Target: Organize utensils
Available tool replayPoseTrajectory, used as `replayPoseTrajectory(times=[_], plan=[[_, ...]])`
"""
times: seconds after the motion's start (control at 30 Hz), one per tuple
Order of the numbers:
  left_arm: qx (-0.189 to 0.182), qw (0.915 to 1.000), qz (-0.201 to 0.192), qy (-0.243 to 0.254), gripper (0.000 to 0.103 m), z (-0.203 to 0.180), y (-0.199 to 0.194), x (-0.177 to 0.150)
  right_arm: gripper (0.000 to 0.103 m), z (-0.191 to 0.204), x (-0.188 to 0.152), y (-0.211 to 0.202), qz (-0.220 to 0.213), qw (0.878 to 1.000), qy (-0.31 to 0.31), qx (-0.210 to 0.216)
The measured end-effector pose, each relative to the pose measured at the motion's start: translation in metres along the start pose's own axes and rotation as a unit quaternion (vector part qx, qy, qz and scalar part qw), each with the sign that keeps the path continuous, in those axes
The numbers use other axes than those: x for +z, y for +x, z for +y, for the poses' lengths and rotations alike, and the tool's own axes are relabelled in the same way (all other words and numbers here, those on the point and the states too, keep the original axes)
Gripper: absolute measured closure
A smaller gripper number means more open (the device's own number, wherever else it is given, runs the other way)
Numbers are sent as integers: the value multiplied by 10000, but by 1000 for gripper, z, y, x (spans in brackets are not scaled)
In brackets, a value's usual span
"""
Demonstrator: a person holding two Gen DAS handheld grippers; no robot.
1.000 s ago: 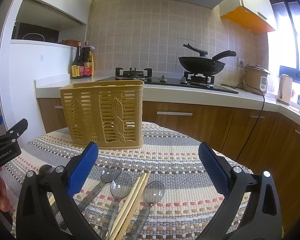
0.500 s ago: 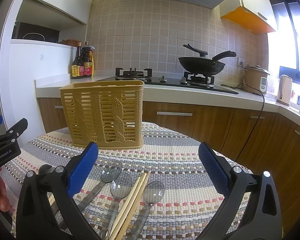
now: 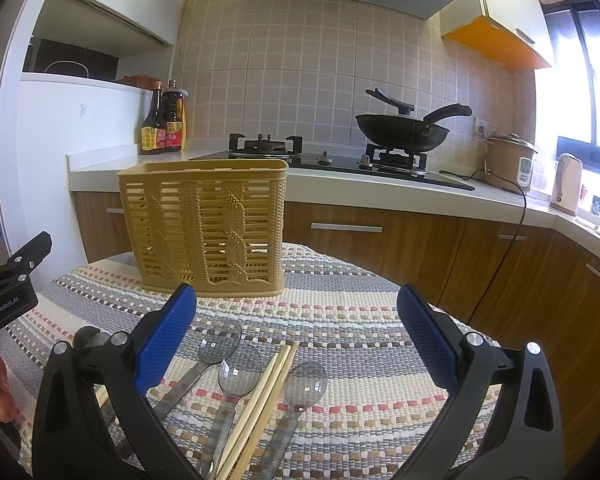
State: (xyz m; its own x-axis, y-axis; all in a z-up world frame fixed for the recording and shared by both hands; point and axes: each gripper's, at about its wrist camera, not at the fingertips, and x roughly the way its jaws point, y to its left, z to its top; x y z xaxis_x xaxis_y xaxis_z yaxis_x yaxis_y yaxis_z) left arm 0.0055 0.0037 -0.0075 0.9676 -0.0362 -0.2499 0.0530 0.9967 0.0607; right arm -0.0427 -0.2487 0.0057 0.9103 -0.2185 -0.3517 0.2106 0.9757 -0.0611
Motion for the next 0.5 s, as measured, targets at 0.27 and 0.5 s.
replayPoseTrajectory(times=[0.27, 0.5], plan=[[-902, 9904, 958, -423, 13, 14, 27, 2, 7, -9, -1, 4, 69, 9981, 332, -522], [-1843, 9525, 2408, -286, 30, 32, 59, 20, 7, -22, 19, 23, 1105, 9925, 430, -292]])
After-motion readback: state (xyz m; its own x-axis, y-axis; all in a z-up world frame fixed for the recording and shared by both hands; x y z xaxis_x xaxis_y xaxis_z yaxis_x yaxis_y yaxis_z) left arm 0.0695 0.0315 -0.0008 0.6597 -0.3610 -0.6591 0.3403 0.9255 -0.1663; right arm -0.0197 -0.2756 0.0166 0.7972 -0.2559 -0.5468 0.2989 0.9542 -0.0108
